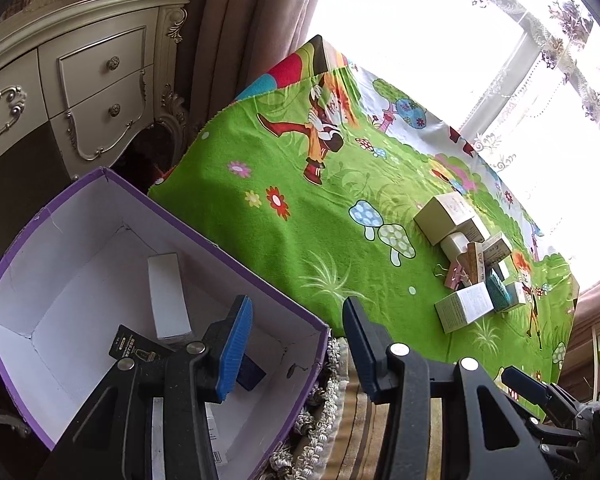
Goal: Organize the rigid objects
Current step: 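Open both grippers over the purple box, dropping the black box and white medicine box, then grasp the white box with the right gripper while the left grasps the pink binder clip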
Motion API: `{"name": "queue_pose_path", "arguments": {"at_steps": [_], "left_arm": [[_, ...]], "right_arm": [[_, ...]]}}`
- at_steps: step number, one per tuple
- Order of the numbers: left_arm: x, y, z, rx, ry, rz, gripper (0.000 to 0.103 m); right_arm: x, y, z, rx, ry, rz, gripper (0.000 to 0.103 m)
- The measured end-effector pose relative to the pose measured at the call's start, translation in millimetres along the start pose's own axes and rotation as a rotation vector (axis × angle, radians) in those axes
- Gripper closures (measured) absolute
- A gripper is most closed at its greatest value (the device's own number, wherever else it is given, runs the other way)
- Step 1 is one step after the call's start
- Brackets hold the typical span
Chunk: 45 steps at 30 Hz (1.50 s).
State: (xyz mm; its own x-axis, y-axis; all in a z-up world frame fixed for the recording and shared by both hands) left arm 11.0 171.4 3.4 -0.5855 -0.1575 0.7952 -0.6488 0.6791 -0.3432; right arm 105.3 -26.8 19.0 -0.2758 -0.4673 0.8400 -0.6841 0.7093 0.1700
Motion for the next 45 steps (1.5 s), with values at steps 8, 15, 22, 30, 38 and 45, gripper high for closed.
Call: {"name": "queue_pose_path", "arguments": {"at_steps": [8, 15, 22, 30, 38, 45], "left_arm": [[-11, -28, -1, -0.052, 0.023, 0.022, 0.049], [-22, -48, -2, -0.089, 0.05, 0.038, 0.048], [-38, -66, -1, -0.119, 0.084, 0.051, 0.044], [-55, -90, -4, -0.146, 0.108, 0.08, 0.044], [-76, -122, -5, -0.199, 0.141, 0.127, 0.044], [-93, -146, -8, -0.243, 0.164, 0.185, 0.045]], "right_arm": [[-11, -48, -16, 0.034, -0.002, 0.086, 0.017], [-38, -64, -28, 0.15, 0.029, 0.124, 0.013], [-59, -70, -41, 0.214, 0.032, 0.142, 0.008], [-81, -75, -45, 0.225, 0.061, 0.149, 0.008], [-86, -86, -45, 0.185, 0.043, 0.132, 0.009], [-80, -96, -41, 0.13, 0.034, 0.121, 0.016]]}}
Point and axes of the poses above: each gripper's, at about its wrist camera, not at the fingertips, and x roughly against the way its jaws point, y to its left, z to its underside, the point moved 1 cm from there along -x, roughly the way its jaws point, and after that the axes turned 4 degrees about x, right-handed, at the moved point
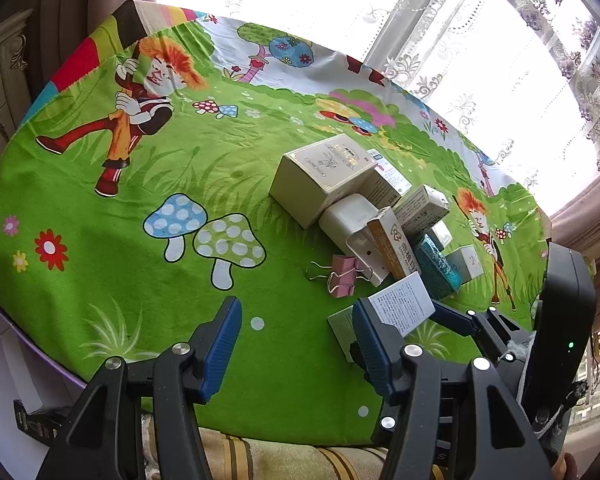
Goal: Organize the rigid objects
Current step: 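Grasp the white box with the right gripper while the left grasps the pink binder clip, then lift the white box with the right gripper while the left lifts the pink clip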
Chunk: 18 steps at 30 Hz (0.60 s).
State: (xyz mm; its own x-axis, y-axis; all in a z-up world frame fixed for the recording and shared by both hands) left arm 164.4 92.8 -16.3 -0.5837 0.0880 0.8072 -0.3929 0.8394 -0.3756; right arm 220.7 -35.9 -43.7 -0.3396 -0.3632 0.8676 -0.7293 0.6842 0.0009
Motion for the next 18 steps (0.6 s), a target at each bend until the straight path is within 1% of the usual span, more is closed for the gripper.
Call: {"name": "queue_pose_path", "arguments": {"at_steps": [3, 6, 9, 12, 14, 16, 18], "left_arm": [[-13, -5, -4, 0.004, 0.025, 0.036, 0.046], [-25, -13, -7, -0.018, 0.042, 0.059, 0.051], [-35, -22, -11, -0.046, 0.051, 0.068, 0.057], [-42, -29, -13, -0.074, 0.056, 0.07, 0.059], [-49, -33, -16, -0.087, 0.067, 0.061, 0.065], [-55, -34, -17, -0.092, 0.078, 0.048, 0.081], [-59, -33, -16, -0.09, 0.087, 0.042, 0.091]], "right_arm": [[6, -6, 7, -0.045, 0.001, -0.004, 0.016], [13, -13, 15, -0.088, -0.007, 0.021, 0.016], [18, -22, 19, -0.128, -0.015, 0.063, 0.016], [20, -30, 21, -0.163, -0.017, 0.073, 0.016], [20, -33, 22, -0.179, -0.017, 0.074, 0.016], [20, -36, 22, -0.191, -0.023, 0.073, 0.016], [21, -38, 24, -0.202, -0.027, 0.069, 0.016]]}}
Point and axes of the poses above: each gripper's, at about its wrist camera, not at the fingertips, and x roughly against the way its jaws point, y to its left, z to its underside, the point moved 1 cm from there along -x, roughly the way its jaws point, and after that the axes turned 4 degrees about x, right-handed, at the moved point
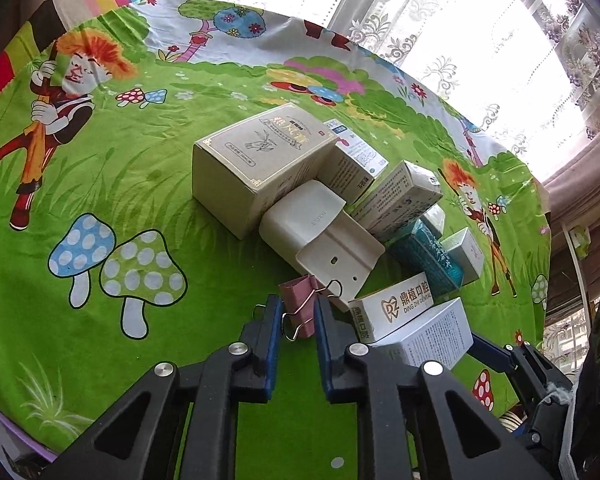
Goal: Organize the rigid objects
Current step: 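Lift the white box with the right gripper while the left lifts the pink clip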
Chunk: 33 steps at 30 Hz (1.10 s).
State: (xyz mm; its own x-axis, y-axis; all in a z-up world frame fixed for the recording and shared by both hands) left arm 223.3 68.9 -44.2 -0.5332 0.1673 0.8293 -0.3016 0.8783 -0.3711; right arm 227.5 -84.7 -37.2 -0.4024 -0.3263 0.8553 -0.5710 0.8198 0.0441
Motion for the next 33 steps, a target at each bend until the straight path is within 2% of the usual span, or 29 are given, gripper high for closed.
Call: {"name": "queue_pose_path", "arguments": {"at_steps": [6, 13, 19, 33], "left_arm": [[5, 3, 3, 0.017, -0.016, 0.028, 0.096], [17, 16, 9, 0.086, -0.028, 0.071, 0.101], [29, 24, 15, 0.127, -0.044, 0.091, 0.101], [59, 29, 24, 0.145, -0.097, 0.101, 0.101]], "right_arm": [[0, -4, 1, -0.016, -0.004, -0.017, 0.016], [11, -3, 2, -0.012, -0.038, -0.027, 0.016], [18, -2, 3, -0.006, -0.06, -0.028, 0.016], [40, 11, 6, 0.018, -0.097, -0.026, 0.017]]}}
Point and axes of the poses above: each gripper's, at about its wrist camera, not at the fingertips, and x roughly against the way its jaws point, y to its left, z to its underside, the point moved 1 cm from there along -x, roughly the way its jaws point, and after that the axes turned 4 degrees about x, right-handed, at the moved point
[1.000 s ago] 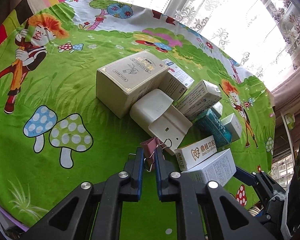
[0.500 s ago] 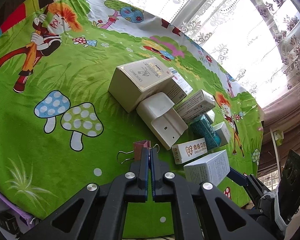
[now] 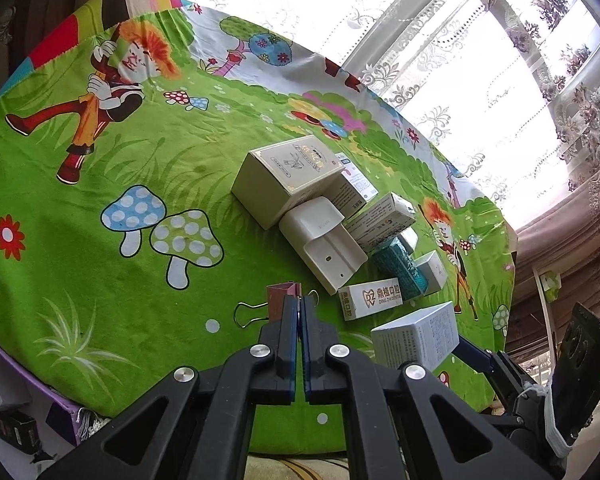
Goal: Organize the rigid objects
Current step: 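Lift the white box with the right gripper while the left lifts the pink clip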
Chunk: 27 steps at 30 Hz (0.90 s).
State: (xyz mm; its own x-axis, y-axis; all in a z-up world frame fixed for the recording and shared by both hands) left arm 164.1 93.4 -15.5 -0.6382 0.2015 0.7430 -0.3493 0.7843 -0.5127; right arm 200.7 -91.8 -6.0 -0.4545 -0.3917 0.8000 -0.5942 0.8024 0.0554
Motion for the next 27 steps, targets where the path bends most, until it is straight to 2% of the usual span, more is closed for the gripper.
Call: {"name": "queue_pose_path", "arguments": {"at_steps": [14, 27], "left_arm": [[61, 35, 14, 0.059, -0.082, -0.004, 0.101], [148, 129, 35, 0.196, -0.198, -0.087, 0.101]], "right_arm": [[26, 54, 2, 0.063, -0.006, -0.081, 0.017], [49, 112, -6, 0.132, -0.003, -0.161, 0.017]]}}
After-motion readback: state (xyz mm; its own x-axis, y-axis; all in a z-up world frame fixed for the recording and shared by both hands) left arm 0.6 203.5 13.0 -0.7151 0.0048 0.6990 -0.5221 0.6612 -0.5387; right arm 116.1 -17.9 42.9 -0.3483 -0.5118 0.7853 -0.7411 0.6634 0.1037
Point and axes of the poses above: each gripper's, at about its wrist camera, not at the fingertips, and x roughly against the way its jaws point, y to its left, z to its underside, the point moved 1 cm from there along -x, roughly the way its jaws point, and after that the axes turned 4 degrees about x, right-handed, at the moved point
